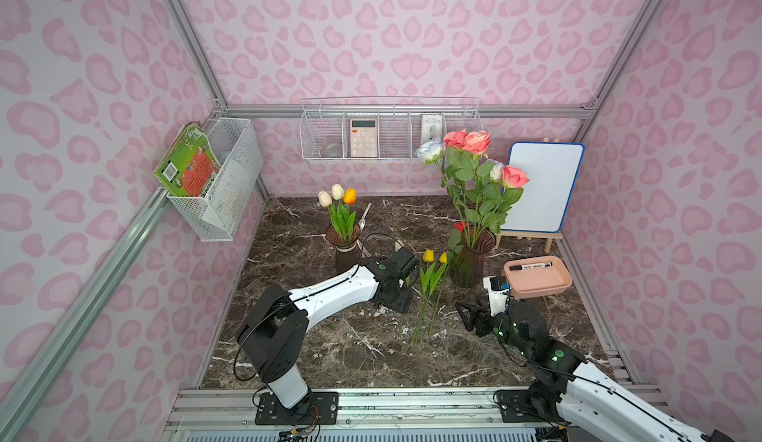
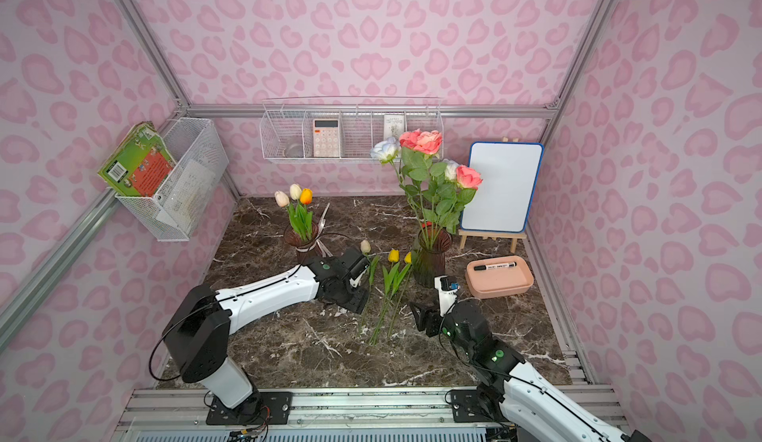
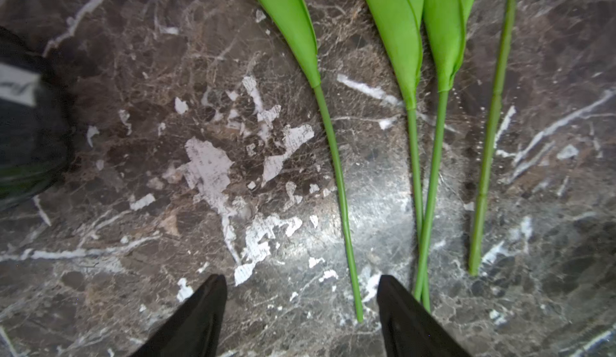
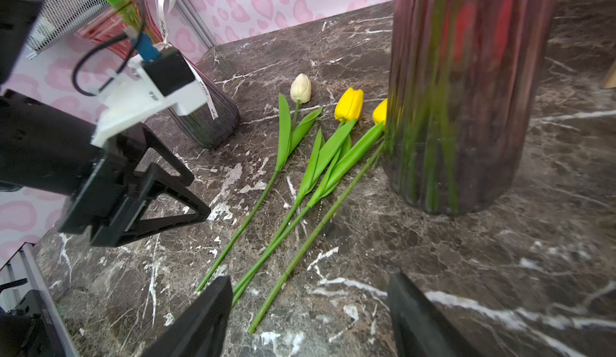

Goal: Arrange the flowers in different vases according to their variety
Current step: Pick up the flower at the center of the board.

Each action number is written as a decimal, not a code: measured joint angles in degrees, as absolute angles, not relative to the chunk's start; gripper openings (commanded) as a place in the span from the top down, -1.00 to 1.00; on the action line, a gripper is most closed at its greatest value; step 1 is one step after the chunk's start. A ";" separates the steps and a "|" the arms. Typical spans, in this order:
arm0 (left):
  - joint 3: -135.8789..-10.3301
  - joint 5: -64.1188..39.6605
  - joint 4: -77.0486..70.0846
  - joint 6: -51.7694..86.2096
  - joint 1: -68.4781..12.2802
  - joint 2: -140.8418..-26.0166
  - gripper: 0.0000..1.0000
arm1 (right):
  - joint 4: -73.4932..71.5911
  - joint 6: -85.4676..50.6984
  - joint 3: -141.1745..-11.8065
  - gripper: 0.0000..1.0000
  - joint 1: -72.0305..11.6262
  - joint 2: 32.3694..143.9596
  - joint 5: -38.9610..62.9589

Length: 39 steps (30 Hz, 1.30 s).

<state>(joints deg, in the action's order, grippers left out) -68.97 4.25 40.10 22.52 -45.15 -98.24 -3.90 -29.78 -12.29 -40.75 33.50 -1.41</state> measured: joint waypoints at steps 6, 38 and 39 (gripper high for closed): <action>-73.82 4.34 40.77 22.31 -45.21 -105.23 -0.29 | -1.89 -29.95 -11.64 -0.51 -40.75 28.53 -2.76; -75.66 5.26 37.50 20.64 -43.62 -112.33 1.00 | 2.55 -31.88 -9.13 -0.53 -39.64 21.06 -3.66; -75.05 5.56 38.46 20.64 -43.48 -111.72 1.00 | 2.31 -31.92 -9.15 -0.53 -39.64 21.32 -3.53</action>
